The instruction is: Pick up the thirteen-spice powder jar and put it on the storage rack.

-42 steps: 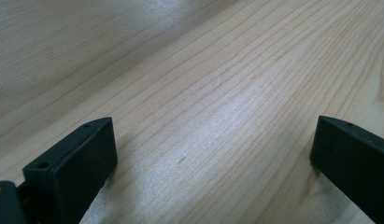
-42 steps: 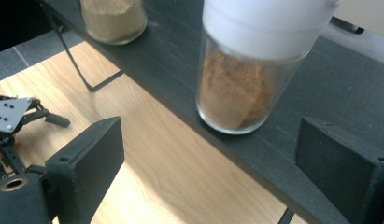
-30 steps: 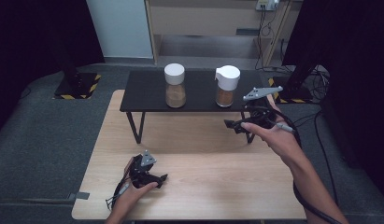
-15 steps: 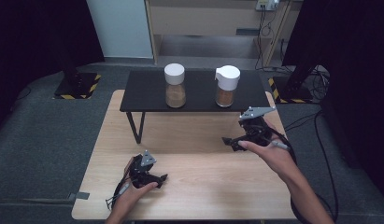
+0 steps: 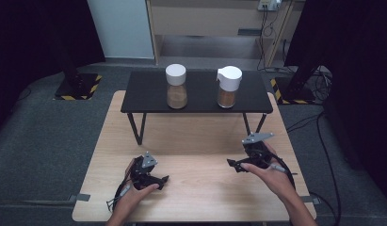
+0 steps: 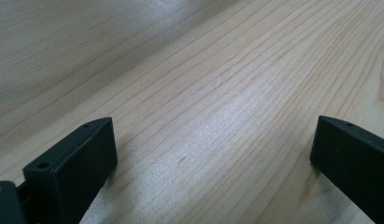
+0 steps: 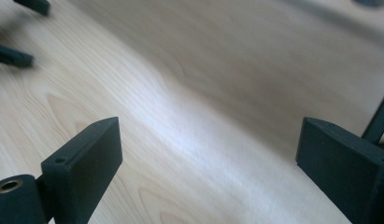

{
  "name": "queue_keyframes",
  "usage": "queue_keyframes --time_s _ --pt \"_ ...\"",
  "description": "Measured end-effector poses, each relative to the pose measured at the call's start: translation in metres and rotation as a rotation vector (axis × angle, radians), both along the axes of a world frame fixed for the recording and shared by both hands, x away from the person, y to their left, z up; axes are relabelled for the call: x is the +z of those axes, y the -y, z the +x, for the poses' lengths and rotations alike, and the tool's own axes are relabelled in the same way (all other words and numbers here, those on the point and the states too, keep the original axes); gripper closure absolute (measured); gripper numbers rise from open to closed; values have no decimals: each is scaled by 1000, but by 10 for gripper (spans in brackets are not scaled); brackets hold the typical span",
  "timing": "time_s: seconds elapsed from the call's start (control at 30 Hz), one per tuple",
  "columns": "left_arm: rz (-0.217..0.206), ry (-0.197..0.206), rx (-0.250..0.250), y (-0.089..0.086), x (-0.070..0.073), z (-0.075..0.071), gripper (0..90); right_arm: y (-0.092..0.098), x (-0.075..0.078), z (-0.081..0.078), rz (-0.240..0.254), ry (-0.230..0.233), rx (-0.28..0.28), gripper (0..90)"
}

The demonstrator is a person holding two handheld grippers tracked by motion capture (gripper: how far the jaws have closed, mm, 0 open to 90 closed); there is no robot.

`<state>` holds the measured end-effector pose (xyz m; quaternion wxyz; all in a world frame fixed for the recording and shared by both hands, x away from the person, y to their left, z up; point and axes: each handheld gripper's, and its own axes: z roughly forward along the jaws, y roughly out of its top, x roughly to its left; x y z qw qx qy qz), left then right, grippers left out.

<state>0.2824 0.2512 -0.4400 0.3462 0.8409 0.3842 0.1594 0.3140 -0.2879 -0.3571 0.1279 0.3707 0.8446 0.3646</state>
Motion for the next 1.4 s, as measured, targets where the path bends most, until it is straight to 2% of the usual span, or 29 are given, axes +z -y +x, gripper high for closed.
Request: queue_keyframes --time_s 0.1,0.23,0.53,0.73,0.87,0.97,1.4 --pt "0 0 1 0 0 0 0 6 -18 -7 -15 -4 -18 77" --pt "0 0 2 0 0 0 0 14 -37 -17 -11 -1 -41 76" --pt "0 0 4 1 0 -1 0 22 -61 -35 -27 22 -56 68" --pt "0 0 5 1 0 -1 0 22 -71 -39 -33 24 -50 59" --pt "0 0 6 1 0 -1 0 19 -78 -40 -54 22 -43 53" --pt "0 0 6 1 0 -1 0 22 -84 -43 -33 30 -50 33" --pt "-1 0 14 2 0 -2 0 18 -86 -48 -28 33 -60 12"
